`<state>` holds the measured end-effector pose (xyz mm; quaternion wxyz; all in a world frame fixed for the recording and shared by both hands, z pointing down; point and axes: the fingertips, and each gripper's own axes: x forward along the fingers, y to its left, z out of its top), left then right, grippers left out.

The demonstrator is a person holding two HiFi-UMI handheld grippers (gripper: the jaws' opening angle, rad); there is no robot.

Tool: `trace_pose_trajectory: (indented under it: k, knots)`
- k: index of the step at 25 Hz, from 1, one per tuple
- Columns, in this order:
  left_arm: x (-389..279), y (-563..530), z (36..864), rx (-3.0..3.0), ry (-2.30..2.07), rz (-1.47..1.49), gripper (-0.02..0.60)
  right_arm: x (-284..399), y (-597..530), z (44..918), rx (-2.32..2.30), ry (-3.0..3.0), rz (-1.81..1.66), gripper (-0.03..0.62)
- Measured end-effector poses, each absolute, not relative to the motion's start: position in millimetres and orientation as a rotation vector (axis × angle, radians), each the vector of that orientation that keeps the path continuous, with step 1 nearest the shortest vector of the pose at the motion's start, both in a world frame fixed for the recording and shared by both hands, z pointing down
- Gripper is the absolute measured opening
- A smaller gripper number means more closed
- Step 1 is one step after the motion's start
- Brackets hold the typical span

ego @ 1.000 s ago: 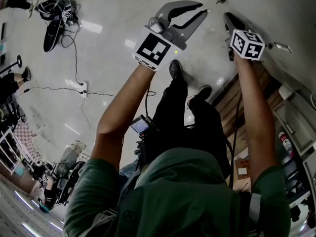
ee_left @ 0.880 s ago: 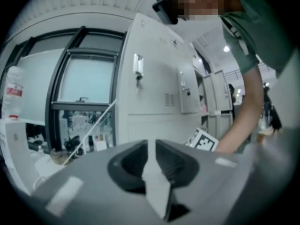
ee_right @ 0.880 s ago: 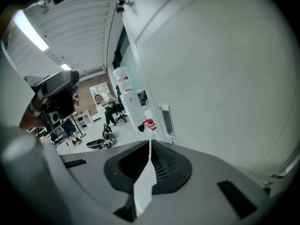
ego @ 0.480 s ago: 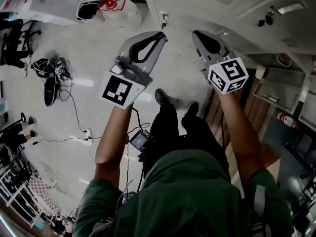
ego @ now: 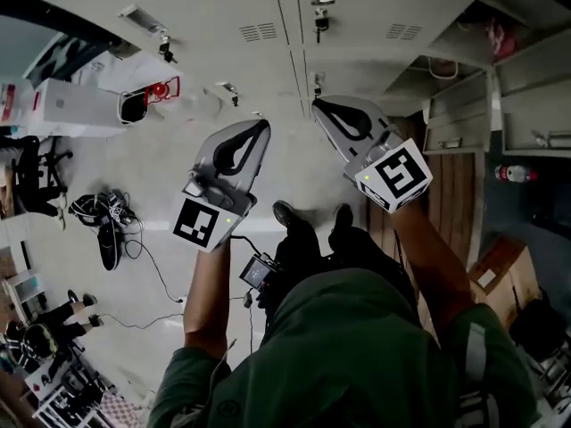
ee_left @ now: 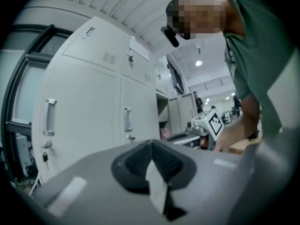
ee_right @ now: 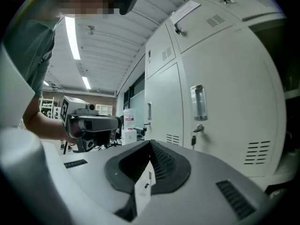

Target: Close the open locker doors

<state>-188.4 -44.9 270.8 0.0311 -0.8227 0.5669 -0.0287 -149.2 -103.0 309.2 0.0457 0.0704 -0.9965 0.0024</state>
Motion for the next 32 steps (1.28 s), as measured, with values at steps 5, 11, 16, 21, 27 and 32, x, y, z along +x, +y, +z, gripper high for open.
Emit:
trace_pose_trajectory:
  k: [5, 11, 16, 21, 27, 32]
  knots:
    - [-116, -69, 256, -2.651, 1.559, -0.064, 0.003, -68, -118, 291, 0.374, -3.02, -0.017, 0.006]
    - [-34, -99, 250, -2.775, 1.323, -0.049, 0.003, 30, -139, 292, 0.616, -2.968, 0.022, 0.007]
    - [27, -121, 256, -2.859, 1.145, -0.038, 0.003, 108, -154, 313, 0.792, -2.898, 0.087, 0.008]
    - [82, -144, 277, -2.94, 1.012, -0.064, 0.003, 185, -176, 345, 0.921, -2.821, 0.153, 0.008]
    - [141, -176, 331, -3.049, 0.911, -0.146, 0.003, 264, -208, 401, 1.0, -2.7, 0.206, 0.009]
    - [185, -199, 365, -3.09, 0.846, -0.158, 0.003, 305, -231, 449, 0.988, -2.645, 0.265, 0.011]
